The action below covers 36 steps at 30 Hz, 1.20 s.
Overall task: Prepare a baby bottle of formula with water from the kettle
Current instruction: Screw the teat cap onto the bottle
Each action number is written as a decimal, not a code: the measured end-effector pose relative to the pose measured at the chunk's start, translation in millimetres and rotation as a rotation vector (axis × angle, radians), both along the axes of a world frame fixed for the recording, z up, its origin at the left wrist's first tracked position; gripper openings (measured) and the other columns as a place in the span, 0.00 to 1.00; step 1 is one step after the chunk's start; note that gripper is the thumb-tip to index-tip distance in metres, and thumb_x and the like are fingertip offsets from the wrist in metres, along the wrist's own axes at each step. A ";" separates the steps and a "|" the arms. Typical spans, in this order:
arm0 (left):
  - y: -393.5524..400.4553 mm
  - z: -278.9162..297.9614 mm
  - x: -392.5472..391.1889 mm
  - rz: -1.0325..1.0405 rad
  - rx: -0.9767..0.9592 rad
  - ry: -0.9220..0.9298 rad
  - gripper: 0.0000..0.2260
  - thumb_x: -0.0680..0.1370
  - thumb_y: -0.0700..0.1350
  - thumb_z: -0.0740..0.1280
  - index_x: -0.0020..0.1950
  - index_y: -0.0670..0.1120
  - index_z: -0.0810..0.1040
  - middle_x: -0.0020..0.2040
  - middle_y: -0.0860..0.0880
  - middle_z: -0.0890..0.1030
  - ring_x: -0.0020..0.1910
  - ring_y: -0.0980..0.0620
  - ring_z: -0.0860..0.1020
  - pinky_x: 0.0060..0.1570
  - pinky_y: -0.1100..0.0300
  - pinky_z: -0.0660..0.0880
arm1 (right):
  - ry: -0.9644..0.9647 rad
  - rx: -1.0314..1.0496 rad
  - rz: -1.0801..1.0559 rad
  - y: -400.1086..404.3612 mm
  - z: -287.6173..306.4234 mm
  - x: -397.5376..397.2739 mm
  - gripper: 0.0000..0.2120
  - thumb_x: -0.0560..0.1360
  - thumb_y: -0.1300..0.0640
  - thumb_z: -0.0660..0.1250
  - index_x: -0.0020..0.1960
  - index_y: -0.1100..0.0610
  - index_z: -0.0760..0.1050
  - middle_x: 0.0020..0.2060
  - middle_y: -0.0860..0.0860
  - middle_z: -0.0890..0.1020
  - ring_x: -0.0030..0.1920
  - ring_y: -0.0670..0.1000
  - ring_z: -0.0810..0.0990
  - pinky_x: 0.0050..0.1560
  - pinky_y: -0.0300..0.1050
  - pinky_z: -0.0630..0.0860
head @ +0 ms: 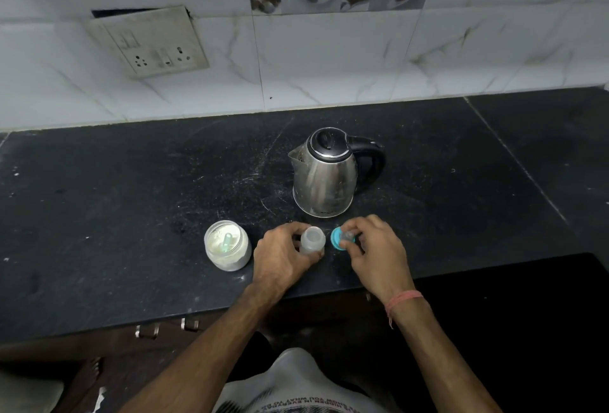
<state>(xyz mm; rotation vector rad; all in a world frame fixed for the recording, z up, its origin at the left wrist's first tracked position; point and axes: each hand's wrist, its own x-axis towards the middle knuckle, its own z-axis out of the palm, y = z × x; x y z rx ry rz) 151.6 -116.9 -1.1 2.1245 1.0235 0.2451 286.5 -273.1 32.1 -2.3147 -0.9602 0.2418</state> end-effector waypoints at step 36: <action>-3.5 5.7 -3.3 0.001 0.002 -0.037 0.26 0.71 0.66 0.74 0.68 0.62 0.85 0.52 0.61 0.89 0.51 0.62 0.86 0.55 0.56 0.84 | 0.091 -0.071 0.214 47.7 2.1 -16.2 0.16 0.77 0.52 0.80 0.60 0.44 0.78 0.56 0.42 0.84 0.60 0.45 0.80 0.64 0.46 0.78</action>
